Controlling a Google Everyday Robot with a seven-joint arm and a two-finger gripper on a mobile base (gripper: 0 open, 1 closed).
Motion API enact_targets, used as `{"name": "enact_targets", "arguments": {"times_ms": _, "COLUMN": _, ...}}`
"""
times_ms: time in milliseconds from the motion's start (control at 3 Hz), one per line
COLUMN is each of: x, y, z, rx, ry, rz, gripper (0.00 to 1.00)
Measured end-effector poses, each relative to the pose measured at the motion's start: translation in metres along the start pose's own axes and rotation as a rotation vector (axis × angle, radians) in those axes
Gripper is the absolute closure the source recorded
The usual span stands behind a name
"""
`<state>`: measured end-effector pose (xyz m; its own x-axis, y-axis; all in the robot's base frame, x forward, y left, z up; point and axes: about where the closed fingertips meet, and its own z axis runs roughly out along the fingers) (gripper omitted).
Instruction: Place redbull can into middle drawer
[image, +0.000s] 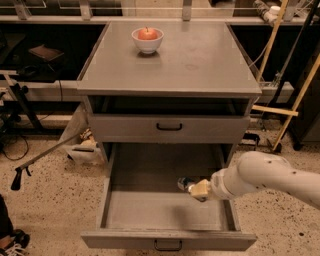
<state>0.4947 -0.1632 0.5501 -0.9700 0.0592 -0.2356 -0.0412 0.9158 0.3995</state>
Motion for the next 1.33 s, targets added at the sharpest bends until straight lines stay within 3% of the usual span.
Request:
{"name": "enact_targets", "arguments": {"times_ms": 333, "x": 0.016, "y": -0.003, "z": 0.065, "rx": 0.046, "ry": 0.140, "rz": -0.022, "gripper": 1.00}}
{"name": "enact_targets", "arguments": {"times_ms": 667, "x": 0.026, "y": -0.003, "z": 0.127, "rx": 0.052, "ry": 0.263, "rz": -0.022, "gripper": 1.00}}
{"name": "enact_targets", "arguments": {"times_ms": 1333, "x": 0.032, "y": -0.002, "z": 0.137, "rx": 0.046, "ry": 0.282, "rz": -0.020, "gripper": 0.58}}
